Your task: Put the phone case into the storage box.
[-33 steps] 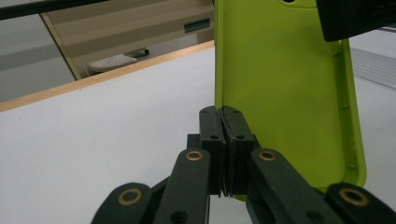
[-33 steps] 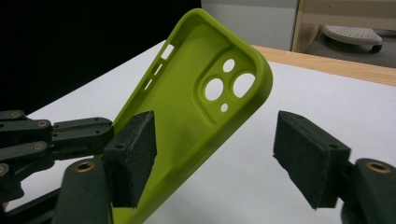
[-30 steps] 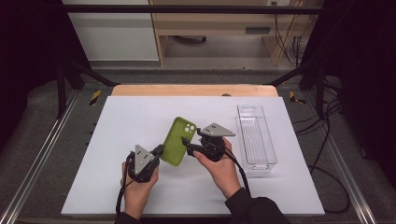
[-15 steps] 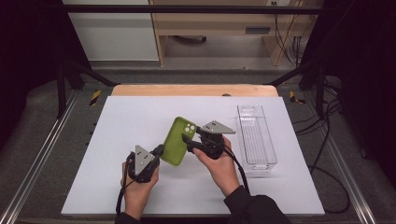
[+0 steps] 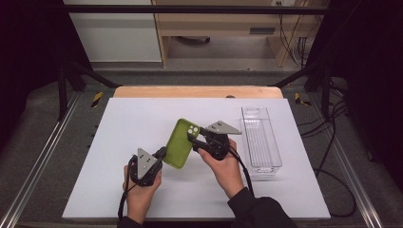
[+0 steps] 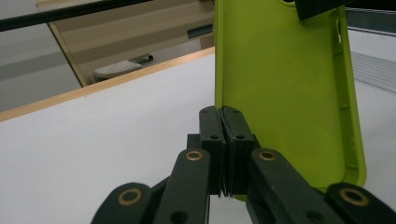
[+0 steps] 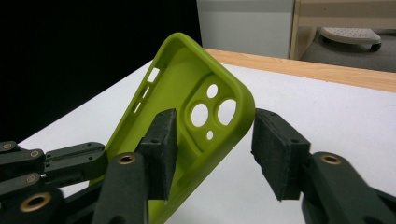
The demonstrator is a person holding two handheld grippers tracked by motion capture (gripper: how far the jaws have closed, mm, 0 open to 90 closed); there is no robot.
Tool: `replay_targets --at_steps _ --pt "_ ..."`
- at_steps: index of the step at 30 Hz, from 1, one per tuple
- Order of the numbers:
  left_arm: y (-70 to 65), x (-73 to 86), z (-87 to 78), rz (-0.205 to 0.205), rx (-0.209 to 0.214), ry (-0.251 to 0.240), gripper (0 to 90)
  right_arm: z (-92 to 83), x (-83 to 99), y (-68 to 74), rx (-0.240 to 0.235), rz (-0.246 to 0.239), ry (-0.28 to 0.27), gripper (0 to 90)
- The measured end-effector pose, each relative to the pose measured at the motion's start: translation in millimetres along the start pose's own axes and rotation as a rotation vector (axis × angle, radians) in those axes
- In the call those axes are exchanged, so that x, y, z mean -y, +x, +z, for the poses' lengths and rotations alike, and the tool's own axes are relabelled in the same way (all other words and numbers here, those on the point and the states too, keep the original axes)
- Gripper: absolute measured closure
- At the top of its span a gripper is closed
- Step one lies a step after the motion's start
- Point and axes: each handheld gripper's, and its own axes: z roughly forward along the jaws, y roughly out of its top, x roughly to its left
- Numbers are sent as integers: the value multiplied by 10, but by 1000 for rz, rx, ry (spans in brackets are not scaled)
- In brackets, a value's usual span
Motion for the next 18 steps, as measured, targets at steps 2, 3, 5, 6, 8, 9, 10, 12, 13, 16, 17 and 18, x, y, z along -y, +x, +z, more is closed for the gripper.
replay_targets --at_steps 2,3,5,6,8,9,10,12,13,16,17,18 --pt "-4 1 3 2 1 2 882 -2 -6 -8 2 2 -3 530" --pt "-4 1 3 2 1 2 882 -2 -6 -8 2 2 -3 530" --pt "-16 0 4 8 2 2 881 -3 -16 -19 1 5 -6 543" --pt "-19 -1 4 9 1 1 882 -4 -23 -24 1 6 -7 546" --pt "-22 -1 4 10 1 1 882 -6 -33 -33 2 8 -9 552" --pt "-23 -1 4 11 1 0 882 -7 -35 -35 3 9 -9 554" --pt "-23 -1 3 10 0 0 881 -8 -40 -39 4 9 -11 557" --pt "-23 -2 2 12 -1 0 882 -8 -44 -47 5 11 -11 562" --pt "-24 -1 3 12 -1 -1 882 -7 -46 -51 6 12 -12 564" --pt "-22 3 8 10 -3 1 881 -10 -51 -64 7 16 -16 572" --pt "-20 4 8 11 -5 3 881 -11 -52 -67 8 16 -16 576" --pt "-19 4 8 12 -7 3 882 -12 -53 -70 8 18 -17 578"
